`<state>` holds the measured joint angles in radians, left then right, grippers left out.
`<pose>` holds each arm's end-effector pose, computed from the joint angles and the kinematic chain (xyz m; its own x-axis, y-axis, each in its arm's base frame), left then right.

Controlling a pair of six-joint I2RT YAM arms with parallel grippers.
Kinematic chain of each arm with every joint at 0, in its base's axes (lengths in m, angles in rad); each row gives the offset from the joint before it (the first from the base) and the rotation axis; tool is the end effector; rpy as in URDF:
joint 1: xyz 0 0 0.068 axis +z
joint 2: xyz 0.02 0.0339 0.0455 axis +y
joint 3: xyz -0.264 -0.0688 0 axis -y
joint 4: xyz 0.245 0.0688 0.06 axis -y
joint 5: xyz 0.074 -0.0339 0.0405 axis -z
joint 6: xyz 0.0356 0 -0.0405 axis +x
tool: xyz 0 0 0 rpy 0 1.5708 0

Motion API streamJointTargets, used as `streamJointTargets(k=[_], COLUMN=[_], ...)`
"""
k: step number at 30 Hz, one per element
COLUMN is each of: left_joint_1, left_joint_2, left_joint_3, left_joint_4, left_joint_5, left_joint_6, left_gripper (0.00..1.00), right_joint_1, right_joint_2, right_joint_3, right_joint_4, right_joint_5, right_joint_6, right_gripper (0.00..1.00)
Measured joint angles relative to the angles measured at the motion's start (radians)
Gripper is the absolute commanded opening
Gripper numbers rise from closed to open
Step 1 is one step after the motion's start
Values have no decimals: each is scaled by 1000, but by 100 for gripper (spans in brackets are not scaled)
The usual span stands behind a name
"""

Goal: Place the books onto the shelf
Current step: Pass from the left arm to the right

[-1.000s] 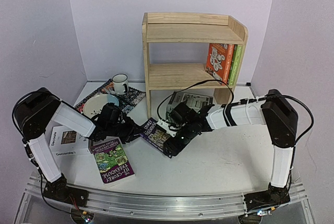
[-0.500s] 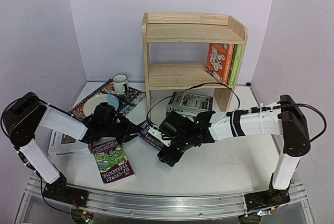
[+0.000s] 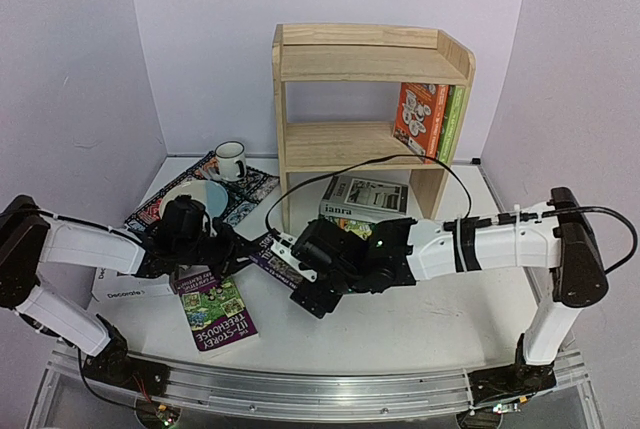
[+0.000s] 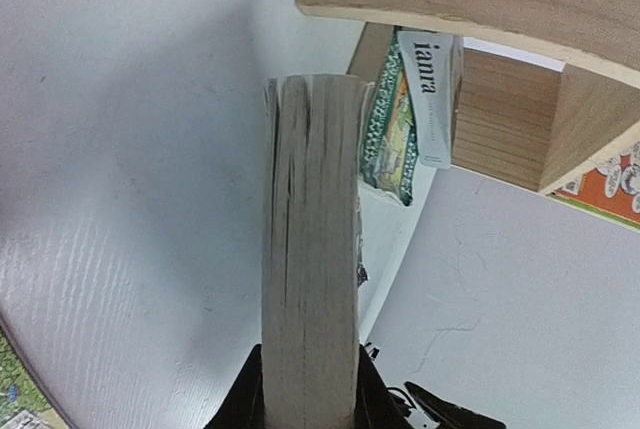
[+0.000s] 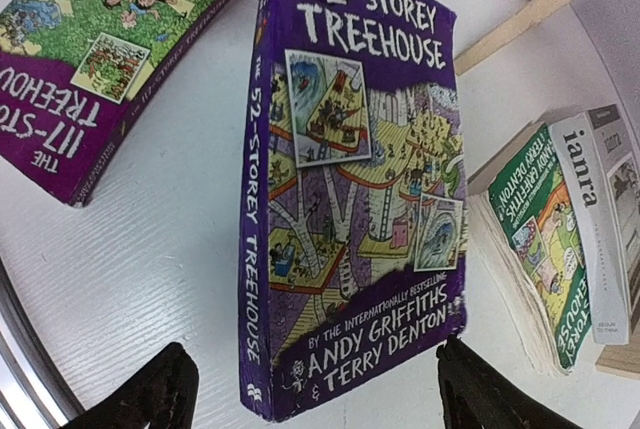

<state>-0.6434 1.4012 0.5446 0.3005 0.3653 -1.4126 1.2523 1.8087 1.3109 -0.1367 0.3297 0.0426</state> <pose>0.2103 -0.1736 0.1713 -0.8596 -0.5083 0.0524 -0.2905 0.4018 -0.8684 0.1402 0.3885 0.2420 -0.2202 -0.5393 -0.8128 -0.8083 0.5674 -0.1574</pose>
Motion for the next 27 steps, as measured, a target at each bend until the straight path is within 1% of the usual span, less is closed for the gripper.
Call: streamJointTargets(k=[3, 6, 8, 14, 21, 23, 25, 27], left_joint_1=[-5, -13, -15, -15, -15, -15, -15, -15], left_joint_2=[-12, -16, -27, -77, -99, -111, -119, -124], left_joint_3=[46, 142, 187, 217, 217, 217, 217, 217], left_joint_4=[-137, -305, -363, -448, -503, -509, -513, -513], left_joint_5=[-21, -58, -75, -99, -99, -99, -100, -99], left_joint_6=[19, 54, 66, 77, 53, 47, 43, 39], left_gripper=[0, 0, 0, 0, 0, 0, 0, 0], right_joint_1=[19, 37, 48, 92, 141, 146, 149, 150], right_joint_2=[-4, -4, -4, -4, 23, 49, 78, 105], right_joint_3=[12, 24, 34, 69, 97, 117, 138, 152], right_joint_4=[-1, -2, -1, 5, 34, 38, 42, 48], right_joint_5=[37, 78, 108, 215, 318, 331, 341, 349], right_joint_6=[-5, -15, -20, -41, -96, -110, -119, -123], right_gripper=[86, 98, 98, 92, 89, 86, 80, 77])
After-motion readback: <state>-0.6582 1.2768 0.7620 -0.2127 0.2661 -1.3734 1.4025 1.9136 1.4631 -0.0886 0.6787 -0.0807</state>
